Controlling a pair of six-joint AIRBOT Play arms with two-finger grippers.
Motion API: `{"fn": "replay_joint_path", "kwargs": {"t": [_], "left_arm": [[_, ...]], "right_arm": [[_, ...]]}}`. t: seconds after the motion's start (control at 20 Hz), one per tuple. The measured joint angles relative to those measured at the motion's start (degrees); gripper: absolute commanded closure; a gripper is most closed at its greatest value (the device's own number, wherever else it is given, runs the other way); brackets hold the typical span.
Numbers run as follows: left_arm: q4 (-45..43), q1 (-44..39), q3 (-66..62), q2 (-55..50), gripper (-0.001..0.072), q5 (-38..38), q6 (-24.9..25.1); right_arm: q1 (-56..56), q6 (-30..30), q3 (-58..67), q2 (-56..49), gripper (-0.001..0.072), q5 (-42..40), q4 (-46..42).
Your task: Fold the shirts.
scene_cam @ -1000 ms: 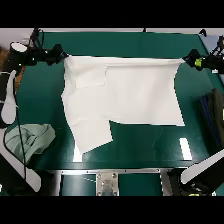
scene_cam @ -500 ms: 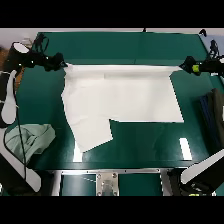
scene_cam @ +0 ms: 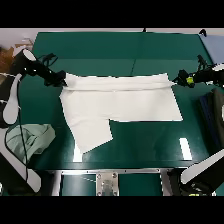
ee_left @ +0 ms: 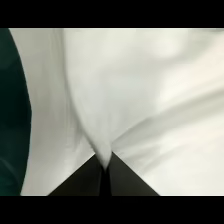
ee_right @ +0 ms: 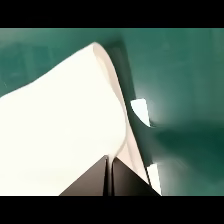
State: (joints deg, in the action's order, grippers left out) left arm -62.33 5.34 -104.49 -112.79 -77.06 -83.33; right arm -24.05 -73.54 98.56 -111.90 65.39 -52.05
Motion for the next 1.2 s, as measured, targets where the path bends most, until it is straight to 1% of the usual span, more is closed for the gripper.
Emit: {"fn": "replay_joint_path", "kwargs": {"t": [0.15, 0.45, 0.5, 0.55, 0.6, 0.7, 0.75, 0.8, 0.9, 1.0, 1.1, 1.2], "left_arm": [[-0.57, -1.03, 2.27, 0.00, 0.0681, 0.66, -0.11], [-0.55, -1.60, 3.52, 0.02, 0.0674, 1.38, -0.20], [-0.31, -1.64, 3.56, 0.02, 0.0368, 1.36, -0.20], [0.07, -1.66, 3.54, 0.02, 0.0135, 1.27, -0.24], [0.66, -1.66, 3.30, 0.02, 0.0129, 0.61, -0.55], [1.53, -1.20, 1.84, 0.33, 0.0130, -1.33, -1.29], [1.81, -0.81, 0.87, 0.59, 0.0131, -2.43, -1.73], [1.99, -0.33, 0.09, 1.05, 0.0133, -4.07, -2.34], [2.47, 0.61, -0.70, 2.73, 0.0161, -7.13, -2.84], [2.45, 1.38, 0.28, 5.29, 0.0160, -10.56, -3.26], [2.64, 1.55, 5.18, 10.05, 0.0161, -12.37, -3.43], [2.69, 1.62, 14.88, 17.09, 0.0160, -11.87, -3.41]], "right_arm": [[0.00, 0.00, -0.55, 0.00, 0.0701, 1.75, -0.26], [0.00, 0.04, -1.92, 0.00, 0.0695, 2.10, -1.97], [0.00, 0.04, -2.05, 0.02, 0.0593, 2.05, -2.14], [0.00, 0.04, -2.12, 0.00, 0.0368, 1.97, -2.36], [0.00, 0.02, -2.05, 0.00, 0.0297, 1.99, -2.62], [-0.15, -0.61, -1.11, 0.04, 0.0298, 3.04, -2.69], [-0.52, -1.01, -0.42, 0.24, 0.0312, 4.13, -2.82], [-0.98, -1.53, 0.09, 0.72, 0.0350, 4.81, -2.93], [-2.36, -2.51, 0.20, 2.40, 0.0351, 6.97, -2.93], [-4.24, -2.97, -2.45, 5.55, 0.0358, 8.87, -3.08], [-6.05, -2.47, -7.89, 10.05, 0.0358, 9.42, -3.08], [-8.20, -0.98, -16.37, 16.55, 0.0357, 8.35, -3.13]]}}
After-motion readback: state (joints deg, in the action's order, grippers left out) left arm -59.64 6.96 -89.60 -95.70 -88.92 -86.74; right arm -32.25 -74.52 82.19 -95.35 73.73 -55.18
